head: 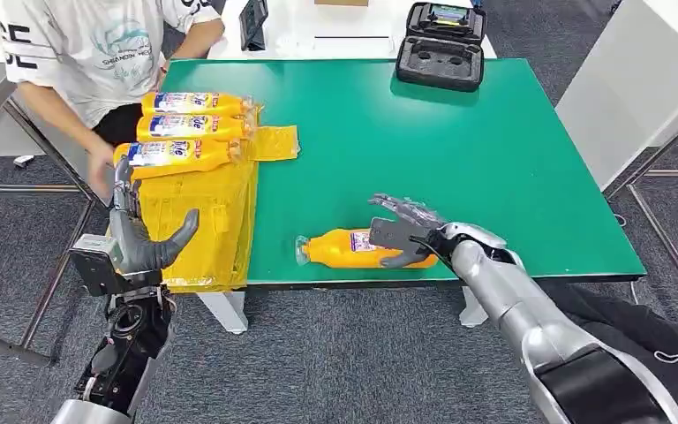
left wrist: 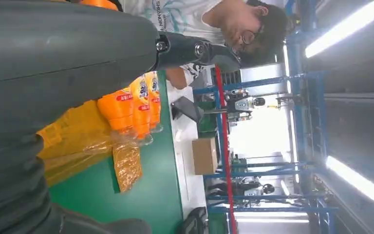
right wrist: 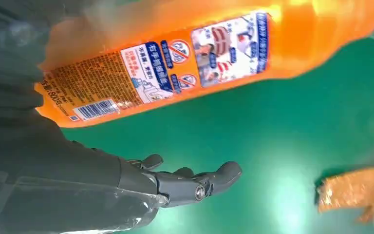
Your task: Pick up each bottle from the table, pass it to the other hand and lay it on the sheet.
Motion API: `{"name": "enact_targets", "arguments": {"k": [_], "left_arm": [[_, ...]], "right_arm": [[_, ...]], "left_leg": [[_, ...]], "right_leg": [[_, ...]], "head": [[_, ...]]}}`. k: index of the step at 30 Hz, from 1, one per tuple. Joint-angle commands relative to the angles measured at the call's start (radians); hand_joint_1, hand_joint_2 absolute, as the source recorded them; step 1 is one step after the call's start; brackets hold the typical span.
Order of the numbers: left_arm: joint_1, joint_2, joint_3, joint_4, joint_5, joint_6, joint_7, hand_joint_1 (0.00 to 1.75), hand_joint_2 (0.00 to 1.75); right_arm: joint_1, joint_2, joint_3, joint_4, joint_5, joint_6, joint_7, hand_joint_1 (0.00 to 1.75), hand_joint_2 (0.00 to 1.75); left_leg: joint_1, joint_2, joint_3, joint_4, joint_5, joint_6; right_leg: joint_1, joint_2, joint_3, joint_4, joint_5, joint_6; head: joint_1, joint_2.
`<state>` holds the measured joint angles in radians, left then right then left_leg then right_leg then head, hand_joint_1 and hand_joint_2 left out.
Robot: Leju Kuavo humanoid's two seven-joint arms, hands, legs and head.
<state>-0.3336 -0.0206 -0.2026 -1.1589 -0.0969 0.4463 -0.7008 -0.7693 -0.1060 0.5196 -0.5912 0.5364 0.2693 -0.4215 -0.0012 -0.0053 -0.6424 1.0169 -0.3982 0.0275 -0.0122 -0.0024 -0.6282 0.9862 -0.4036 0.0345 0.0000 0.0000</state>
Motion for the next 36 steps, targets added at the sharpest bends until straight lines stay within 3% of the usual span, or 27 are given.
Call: {"name": "enact_targets", "arguments": {"k": [1,36], "left_arm": [[-0.021,0.008,0.016,0.068,0.01,-0.009,0.003,0.0,1.75],[0.019,-0.012,0.019,0.082,0.036,-0.026,0.003,0.0,1.75]], "right_arm": [[-0.09,0.024,0.075,0.167,-0.014,0.029,-0.024,0.0,1.75],[-0.09,0.032,0.124,0.204,0.026,0.011,0.018,0.0,1.75]], "left_leg": [[0.0,0.002,0.004,0.0,-0.002,-0.001],[0.0,0.001,0.005,0.0,-0.002,-0.001]], "right_leg": [[0.0,0.002,0.003,0.0,-0.001,-0.001],[0.0,0.001,0.004,0.0,-0.002,-0.001]], "head": [[0.0,0.0],[0.0,0.0]]}}
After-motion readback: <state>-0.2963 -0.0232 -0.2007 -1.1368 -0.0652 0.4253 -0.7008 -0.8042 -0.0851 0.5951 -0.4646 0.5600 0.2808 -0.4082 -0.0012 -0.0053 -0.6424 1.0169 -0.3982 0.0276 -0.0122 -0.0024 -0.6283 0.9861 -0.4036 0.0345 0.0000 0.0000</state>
